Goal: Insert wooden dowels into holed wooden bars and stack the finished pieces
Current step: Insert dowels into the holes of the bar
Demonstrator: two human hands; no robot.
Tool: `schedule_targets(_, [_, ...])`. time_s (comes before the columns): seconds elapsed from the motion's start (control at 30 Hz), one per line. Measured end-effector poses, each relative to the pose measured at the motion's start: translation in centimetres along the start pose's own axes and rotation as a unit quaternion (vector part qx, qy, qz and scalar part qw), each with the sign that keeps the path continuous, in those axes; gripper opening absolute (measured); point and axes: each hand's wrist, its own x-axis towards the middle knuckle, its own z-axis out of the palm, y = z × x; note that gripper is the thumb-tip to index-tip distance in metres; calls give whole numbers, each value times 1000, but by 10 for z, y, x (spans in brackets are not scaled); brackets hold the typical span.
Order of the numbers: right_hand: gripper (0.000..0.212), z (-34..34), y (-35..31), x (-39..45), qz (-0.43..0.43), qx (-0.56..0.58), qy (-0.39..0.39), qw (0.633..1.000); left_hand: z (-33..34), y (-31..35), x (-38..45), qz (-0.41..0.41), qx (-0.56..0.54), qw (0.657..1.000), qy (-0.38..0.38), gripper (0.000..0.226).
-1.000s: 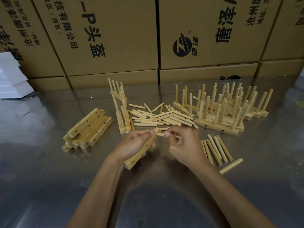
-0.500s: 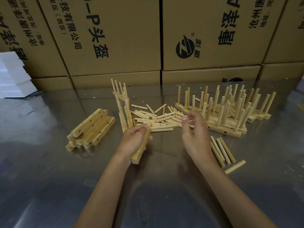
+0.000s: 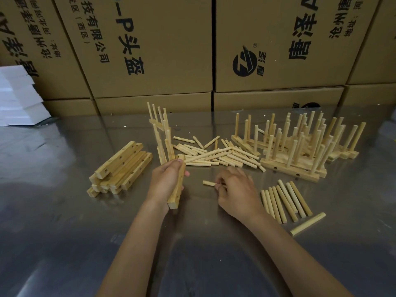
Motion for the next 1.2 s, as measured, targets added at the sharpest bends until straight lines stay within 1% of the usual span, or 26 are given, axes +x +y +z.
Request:
schedule_targets(0.07, [18, -4, -4, -3, -6, 43, 8, 999, 0, 0, -1, -2, 0, 1000, -3, 25])
schedule_targets(0.13, [26, -10, -8, -4, -5, 148, 44, 988, 0, 0, -1, -2, -2, 1000, -12, 21])
schedule_targets(0.17, [26, -15, -11, -4, 4, 204, 73, 976, 0, 1, -1, 1, 0, 1000, -21, 20])
schedule_targets(0.23, [19, -26, -13, -2, 55, 277, 124, 951, 1, 1, -2, 9, 6, 999, -52, 19])
schedule_targets(0.27, [27, -31, -11, -1, 80, 282, 145, 945, 1, 1, -2, 13, 9, 997, -70, 20])
schedule_targets(0.3, [38, -36, -6, -2, 90, 266, 153, 947, 2, 1, -3, 18, 17, 996, -88, 20])
schedule_targets(0.33, [44, -39, 0, -2, 86, 241, 149, 955, 3, 1, -4, 24, 29, 994, -104, 20])
schedule_targets(0.37, [44, -41, 4, -4, 73, 223, 132, 963, 4, 1, -5, 31, 40, 992, -119, 19])
schedule_targets(0.5, [14, -44, 10, -7, 16, 224, 60, 973, 5, 1, -8, 60, 86, 981, -162, 20])
schedule_targets(0.53, [10, -44, 10, -7, 2, 210, 46, 977, 5, 1, -8, 67, 99, 978, -173, 21])
schedule_targets(0.6, [11, -45, 9, -8, -22, 171, 20, 985, 5, 0, -8, 77, 120, 971, -191, 22])
schedule_targets(0.67, [13, -44, 10, -8, -27, 149, -1, 989, 5, -1, -8, 86, 137, 966, -202, 20])
schedule_targets(0.8, [10, -38, 10, -10, -39, 117, 11, 992, 7, -3, -9, 100, 149, 959, -221, 22])
schedule_targets(0.9, [15, -35, 7, -11, -41, 139, 39, 989, 6, -2, -9, 88, 133, 961, -226, 33])
schedule_targets(0.97, [18, -34, 6, -12, -37, 149, 46, 987, 4, -2, -8, 83, 123, 962, -229, 36])
schedule_targets(1.03, [18, -33, 4, -12, -38, 140, 38, 989, 4, -4, -7, 101, 153, 956, -227, 33])
schedule_targets(1.1, [20, -34, 4, -14, -38, 137, 31, 989, 5, -6, -6, 119, 173, 951, -228, 25])
schedule_targets(1.2, [26, -34, 4, -15, -39, 148, 30, 988, 5, -8, -4, 131, 187, 945, -233, 27])
